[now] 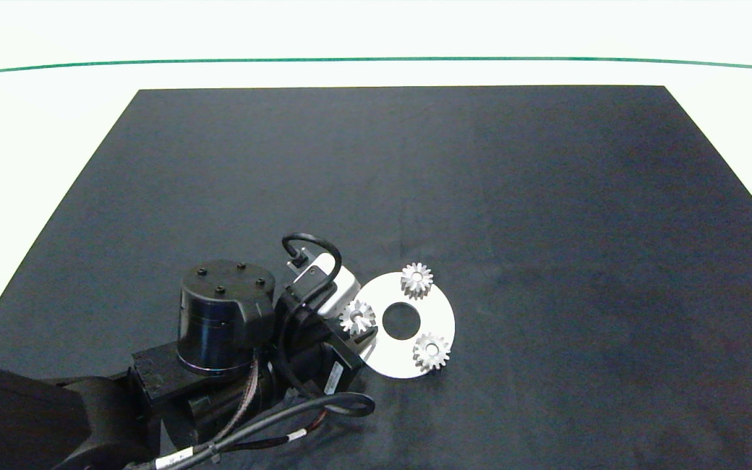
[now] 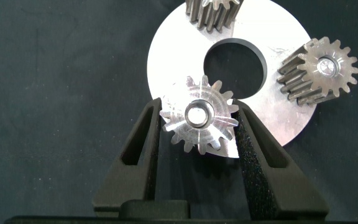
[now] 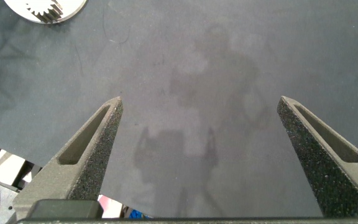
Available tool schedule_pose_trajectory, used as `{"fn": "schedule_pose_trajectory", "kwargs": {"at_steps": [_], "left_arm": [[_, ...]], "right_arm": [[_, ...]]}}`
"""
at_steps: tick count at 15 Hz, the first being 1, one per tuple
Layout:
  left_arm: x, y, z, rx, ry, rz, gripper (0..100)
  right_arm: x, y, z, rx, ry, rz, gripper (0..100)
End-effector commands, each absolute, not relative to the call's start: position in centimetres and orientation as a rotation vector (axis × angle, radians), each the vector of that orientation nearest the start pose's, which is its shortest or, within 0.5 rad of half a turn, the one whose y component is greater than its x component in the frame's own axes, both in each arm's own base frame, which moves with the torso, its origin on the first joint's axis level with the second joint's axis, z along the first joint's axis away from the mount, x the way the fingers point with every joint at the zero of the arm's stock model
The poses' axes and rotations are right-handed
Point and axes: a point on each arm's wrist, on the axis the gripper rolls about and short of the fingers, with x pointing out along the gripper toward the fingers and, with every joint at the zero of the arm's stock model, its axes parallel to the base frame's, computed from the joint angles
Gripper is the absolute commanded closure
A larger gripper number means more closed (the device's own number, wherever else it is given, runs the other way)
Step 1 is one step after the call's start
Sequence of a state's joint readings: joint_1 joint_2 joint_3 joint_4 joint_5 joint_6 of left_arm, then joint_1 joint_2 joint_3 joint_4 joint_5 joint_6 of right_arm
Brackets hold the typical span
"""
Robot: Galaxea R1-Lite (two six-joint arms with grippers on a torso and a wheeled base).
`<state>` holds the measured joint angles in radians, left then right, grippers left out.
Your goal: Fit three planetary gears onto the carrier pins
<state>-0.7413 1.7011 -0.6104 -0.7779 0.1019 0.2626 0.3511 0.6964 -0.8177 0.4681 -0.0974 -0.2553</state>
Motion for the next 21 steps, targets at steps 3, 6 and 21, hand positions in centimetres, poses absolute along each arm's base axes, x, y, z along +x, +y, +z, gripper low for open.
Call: {"fn": "schedule_pose_trajectory", "kwargs": {"at_steps": [3, 6, 21], "left_arm": [[21.19, -18.80, 14.91, 0.374, 0.190, -0.666, 93], [21.08, -19.05, 14.95, 0.378, 0.187, -0.676, 93], [21.14, -19.23, 14.83, 0.369, 0.191, -0.682, 0]], "right_arm": [[2.92, 0.83, 25.38, -0.332, 0.307, 0.293, 0], [2.93, 0.84, 25.36, -0.332, 0.307, 0.293, 0], [2.88, 0.84, 25.40, -0.332, 0.303, 0.298, 0]]}}
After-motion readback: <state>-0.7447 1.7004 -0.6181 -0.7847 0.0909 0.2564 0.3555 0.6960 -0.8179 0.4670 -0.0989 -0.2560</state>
